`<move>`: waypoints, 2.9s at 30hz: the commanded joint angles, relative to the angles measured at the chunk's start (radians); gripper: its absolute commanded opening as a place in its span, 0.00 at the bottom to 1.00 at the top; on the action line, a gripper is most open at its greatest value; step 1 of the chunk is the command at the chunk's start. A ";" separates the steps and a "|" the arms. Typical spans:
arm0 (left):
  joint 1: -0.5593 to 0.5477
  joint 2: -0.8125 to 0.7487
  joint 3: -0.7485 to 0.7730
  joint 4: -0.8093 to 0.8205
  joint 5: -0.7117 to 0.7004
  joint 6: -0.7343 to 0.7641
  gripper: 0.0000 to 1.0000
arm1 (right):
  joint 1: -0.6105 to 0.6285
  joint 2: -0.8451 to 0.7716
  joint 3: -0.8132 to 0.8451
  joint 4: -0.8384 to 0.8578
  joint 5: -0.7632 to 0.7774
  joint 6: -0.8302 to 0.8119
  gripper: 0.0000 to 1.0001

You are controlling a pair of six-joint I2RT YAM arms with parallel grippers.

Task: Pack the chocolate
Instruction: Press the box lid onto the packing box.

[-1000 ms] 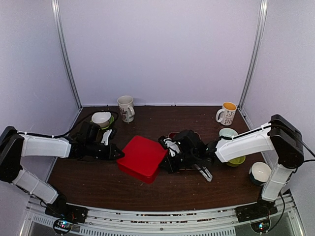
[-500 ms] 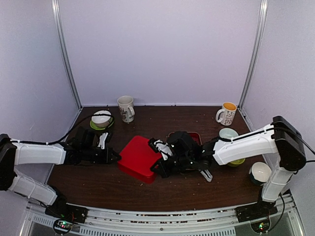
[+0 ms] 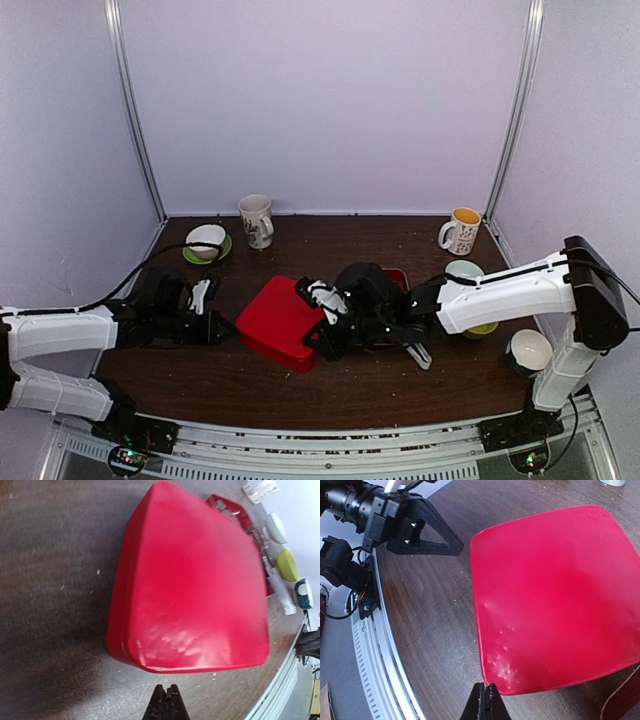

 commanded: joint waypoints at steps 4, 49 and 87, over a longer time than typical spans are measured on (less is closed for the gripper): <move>-0.012 0.017 0.062 -0.039 -0.011 0.011 0.00 | 0.017 0.063 -0.011 -0.047 0.016 -0.017 0.00; -0.230 0.135 0.103 0.183 -0.038 -0.142 0.00 | -0.131 0.128 0.099 -0.073 0.074 -0.024 0.00; -0.304 0.184 0.221 0.068 -0.064 -0.137 0.00 | -0.298 0.585 0.701 -0.203 -0.090 -0.044 0.00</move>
